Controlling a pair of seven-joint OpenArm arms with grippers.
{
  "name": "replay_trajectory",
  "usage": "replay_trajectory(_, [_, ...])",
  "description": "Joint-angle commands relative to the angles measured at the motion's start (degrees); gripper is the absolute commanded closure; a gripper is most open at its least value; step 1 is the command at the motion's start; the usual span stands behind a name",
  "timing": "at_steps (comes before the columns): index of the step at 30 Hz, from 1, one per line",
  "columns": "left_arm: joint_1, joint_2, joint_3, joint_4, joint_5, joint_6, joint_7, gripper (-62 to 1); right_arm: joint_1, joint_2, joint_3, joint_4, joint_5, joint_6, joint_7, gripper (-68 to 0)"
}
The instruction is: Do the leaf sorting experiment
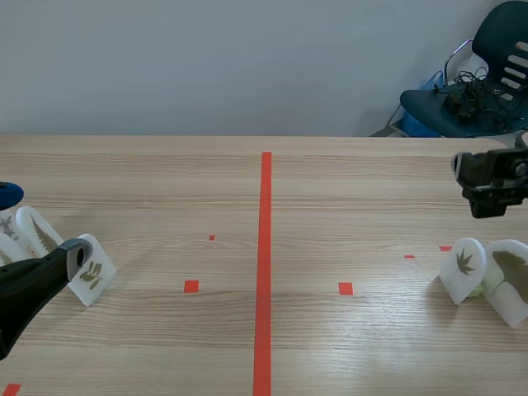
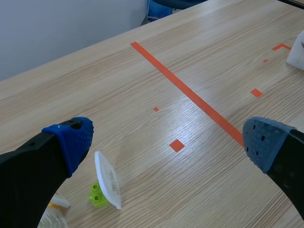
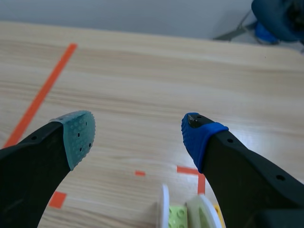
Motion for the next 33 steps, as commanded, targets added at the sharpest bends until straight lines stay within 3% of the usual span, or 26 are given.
replay_trajectory(1, [-0.1, 0.2, -0.6, 1.3, -0.4, -0.1, -1.0, -62.3, 0.0, 2.6, 0.1, 2.7, 1.7, 0.7, -0.8, -38.5])
replay_trajectory(6, [-0.2, 0.2, -0.6, 1.3, -0.4, -0.1, -1.2, -62.3, -2.5, 8.3, -1.2, 9.5, 5.3, 1.2, -6.6, -48.9])
replay_trajectory(10, [-0.2, 0.2, -0.6, 1.3, -0.4, -0.1, -1.4, -62.3, -10.2, 12.2, -3.6, 16.9, 8.7, 1.3, -7.0, -50.4])
replay_trajectory(16, [-0.2, 0.2, -0.6, 1.3, -0.4, -0.1, -1.4, -62.3, -22.3, 16.9, -4.5, 29.5, 9.0, 1.2, -5.9, -51.4])
replay_trajectory(19, [-0.2, 0.2, -0.6, 1.3, -0.4, -0.1, -1.4, -62.3, -24.9, 17.0, -4.5, 30.2, 9.1, 1.2, -4.7, -67.2])
replay_trajectory(33, [0.0, 0.3, -0.5, 1.3, -0.4, -0.1, -1.4, -62.3, -25.0, 17.0, -4.5, 30.1, 8.2, 1.0, -4.9, -67.9])
